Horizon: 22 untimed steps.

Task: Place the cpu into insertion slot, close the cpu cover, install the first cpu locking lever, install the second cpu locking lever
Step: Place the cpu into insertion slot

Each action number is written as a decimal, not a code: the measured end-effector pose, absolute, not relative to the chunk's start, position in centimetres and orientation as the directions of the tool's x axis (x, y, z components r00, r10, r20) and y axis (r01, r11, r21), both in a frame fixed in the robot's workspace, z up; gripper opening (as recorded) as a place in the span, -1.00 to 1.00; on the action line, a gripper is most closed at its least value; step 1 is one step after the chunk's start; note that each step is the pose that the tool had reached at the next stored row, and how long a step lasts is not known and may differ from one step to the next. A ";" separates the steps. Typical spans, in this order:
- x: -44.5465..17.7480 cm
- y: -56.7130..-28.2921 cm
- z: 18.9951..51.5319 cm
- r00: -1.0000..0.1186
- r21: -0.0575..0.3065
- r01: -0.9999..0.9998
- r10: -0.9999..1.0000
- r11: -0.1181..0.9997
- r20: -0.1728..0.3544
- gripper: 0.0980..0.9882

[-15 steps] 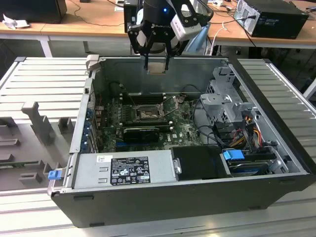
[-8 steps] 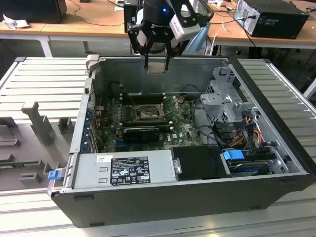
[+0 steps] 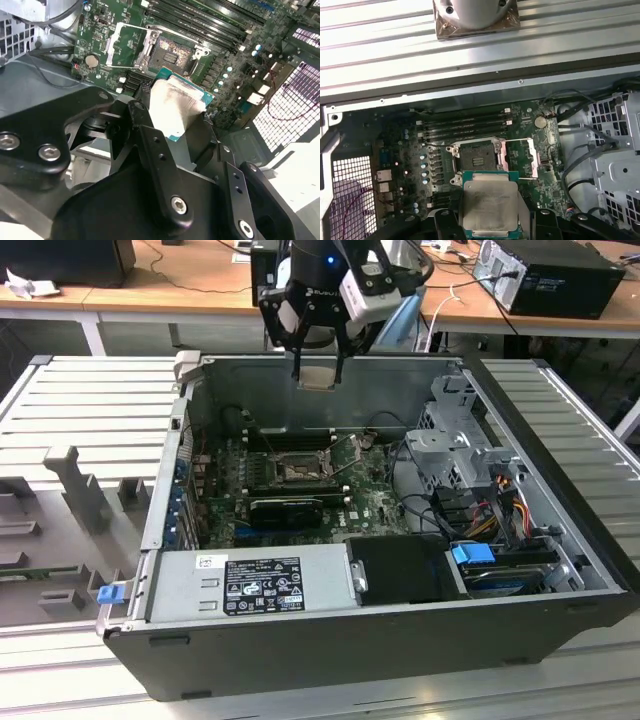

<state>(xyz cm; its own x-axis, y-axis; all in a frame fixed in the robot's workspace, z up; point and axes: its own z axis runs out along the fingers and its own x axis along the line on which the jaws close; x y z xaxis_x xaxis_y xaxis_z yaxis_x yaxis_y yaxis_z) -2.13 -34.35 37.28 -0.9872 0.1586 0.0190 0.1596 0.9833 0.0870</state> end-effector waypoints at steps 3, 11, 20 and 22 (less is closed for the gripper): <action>-2.1 -34.4 37.3 -0.976 0.087 0.216 0.216 0.972 0.019 -0.03; -2.1 -34.4 37.3 -0.964 0.087 0.267 0.266 0.960 0.019 -0.03; -2.1 -34.4 37.3 -0.944 0.087 0.331 0.331 0.940 0.019 -0.03; -2.1 -34.4 37.3 -0.940 0.087 0.340 0.340 0.936 0.019 -0.03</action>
<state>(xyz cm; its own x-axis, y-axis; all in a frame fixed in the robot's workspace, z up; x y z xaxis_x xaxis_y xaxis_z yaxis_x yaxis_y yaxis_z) -2.13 -34.35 37.27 -0.9403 0.3397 0.0191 0.3401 0.9364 0.0869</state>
